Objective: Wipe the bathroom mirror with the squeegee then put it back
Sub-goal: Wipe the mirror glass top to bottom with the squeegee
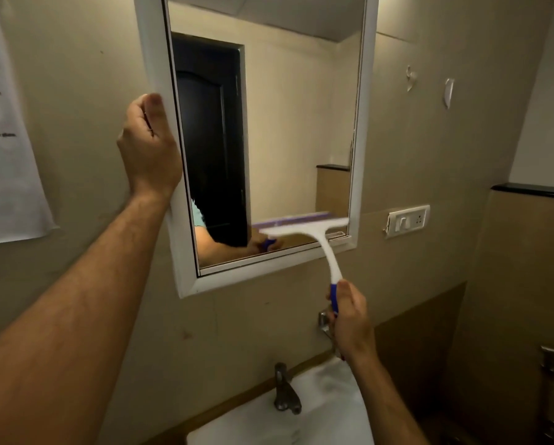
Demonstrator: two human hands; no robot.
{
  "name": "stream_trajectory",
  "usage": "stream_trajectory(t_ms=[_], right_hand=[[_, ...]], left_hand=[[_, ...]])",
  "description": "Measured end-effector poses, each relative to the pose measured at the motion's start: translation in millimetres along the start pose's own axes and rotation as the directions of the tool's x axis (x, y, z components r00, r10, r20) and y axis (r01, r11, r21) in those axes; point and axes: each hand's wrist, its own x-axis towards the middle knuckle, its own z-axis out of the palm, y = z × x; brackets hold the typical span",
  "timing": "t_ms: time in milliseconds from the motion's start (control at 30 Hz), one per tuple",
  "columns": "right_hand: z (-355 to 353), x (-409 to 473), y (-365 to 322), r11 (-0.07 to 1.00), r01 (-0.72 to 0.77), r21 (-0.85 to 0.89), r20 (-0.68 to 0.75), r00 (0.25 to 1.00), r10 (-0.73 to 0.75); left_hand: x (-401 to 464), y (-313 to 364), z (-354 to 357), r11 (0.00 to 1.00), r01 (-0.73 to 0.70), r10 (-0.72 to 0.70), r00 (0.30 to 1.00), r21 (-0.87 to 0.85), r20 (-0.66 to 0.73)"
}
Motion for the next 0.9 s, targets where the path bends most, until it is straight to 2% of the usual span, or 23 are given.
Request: stream_trajectory(t_ms=[167,467,633,733,900], right_hand=[[17.0,11.6,-26.4,0.996,0.086,0.007,0.047,0.995,-0.086],[40.0,-14.6,25.0,0.996,0.058,0.069,0.046,0.997,-0.061],[67.6,-6.1,-27.7,0.969,0.241,0.053,0.094,0.965,-0.245],[81.6,-6.8,-35.6,0.951,0.308,0.024,0.078,0.948,-0.309],[74.2,-23.6,16.7,0.969,0.242,-0.041,0.073,0.968,-0.239]], left_hand=[[-1.3,1.3,-0.2,1.0,-0.003,0.003,1.0,0.015,-0.008],[-2.0,-3.8,-0.6,0.999,-0.024,0.024,1.0,0.023,-0.011],[-0.1,-7.5,0.1,1.0,0.003,-0.003,1.0,0.019,0.004],[0.4,-8.1,0.2,1.0,0.009,-0.009,1.0,0.018,0.0],[0.5,-10.0,2.3,1.0,0.018,-0.018,1.0,0.001,-0.006]])
